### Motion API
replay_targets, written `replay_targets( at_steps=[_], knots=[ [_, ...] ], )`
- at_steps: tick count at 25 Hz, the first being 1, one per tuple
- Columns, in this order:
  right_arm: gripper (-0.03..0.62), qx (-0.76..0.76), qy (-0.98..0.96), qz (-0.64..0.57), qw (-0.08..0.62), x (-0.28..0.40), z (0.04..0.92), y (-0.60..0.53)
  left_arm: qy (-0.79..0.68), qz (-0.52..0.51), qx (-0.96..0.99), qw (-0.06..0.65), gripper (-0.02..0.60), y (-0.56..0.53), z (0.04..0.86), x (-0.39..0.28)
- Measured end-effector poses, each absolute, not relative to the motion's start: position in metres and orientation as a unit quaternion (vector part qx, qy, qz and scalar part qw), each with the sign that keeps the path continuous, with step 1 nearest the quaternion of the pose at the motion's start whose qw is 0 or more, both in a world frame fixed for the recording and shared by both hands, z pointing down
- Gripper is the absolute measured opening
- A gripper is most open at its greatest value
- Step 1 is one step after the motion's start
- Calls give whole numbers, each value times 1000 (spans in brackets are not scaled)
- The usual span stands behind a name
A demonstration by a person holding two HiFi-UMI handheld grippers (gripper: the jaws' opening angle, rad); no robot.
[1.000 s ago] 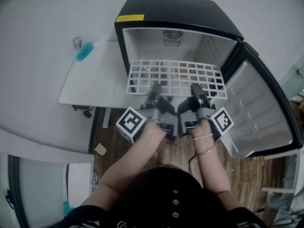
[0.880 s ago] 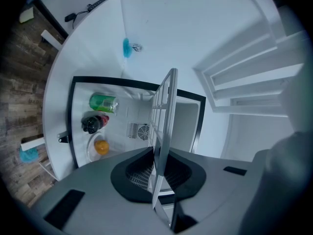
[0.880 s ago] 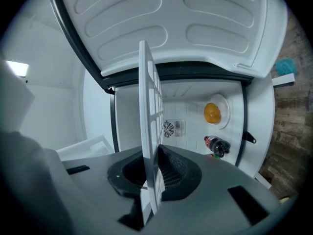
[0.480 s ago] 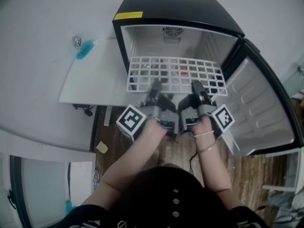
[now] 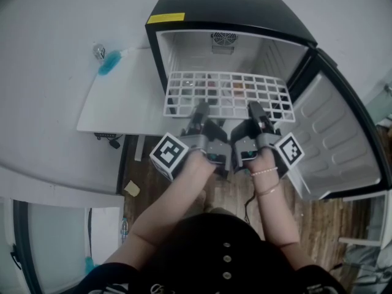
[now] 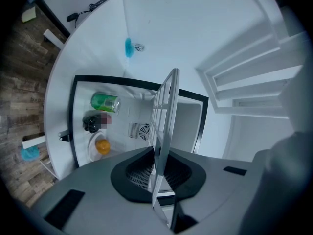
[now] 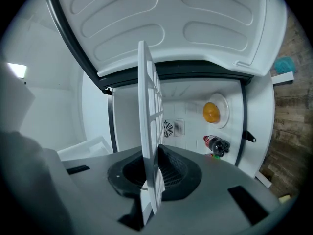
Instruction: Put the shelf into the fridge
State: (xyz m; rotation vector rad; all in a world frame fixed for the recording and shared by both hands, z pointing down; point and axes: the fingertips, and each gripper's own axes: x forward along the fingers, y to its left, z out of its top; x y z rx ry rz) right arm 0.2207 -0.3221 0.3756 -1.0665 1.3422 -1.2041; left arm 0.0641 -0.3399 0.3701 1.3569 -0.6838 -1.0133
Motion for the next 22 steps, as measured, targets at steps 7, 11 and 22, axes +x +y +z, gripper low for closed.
replay_targets(
  at_steps=[7,11,22],
  knots=[
    [34,-441,556,-500,497,220,376,-323,-296,-441,582,617,40,-342,372,64],
    [34,-442,556,-499,497,221,375,-323,-296,-438,584,617,40,-342,371,64],
    [34,-441,555,-492,505,221,373,-322,-292,-442,586,613,40,-340,369,64]
  ],
)
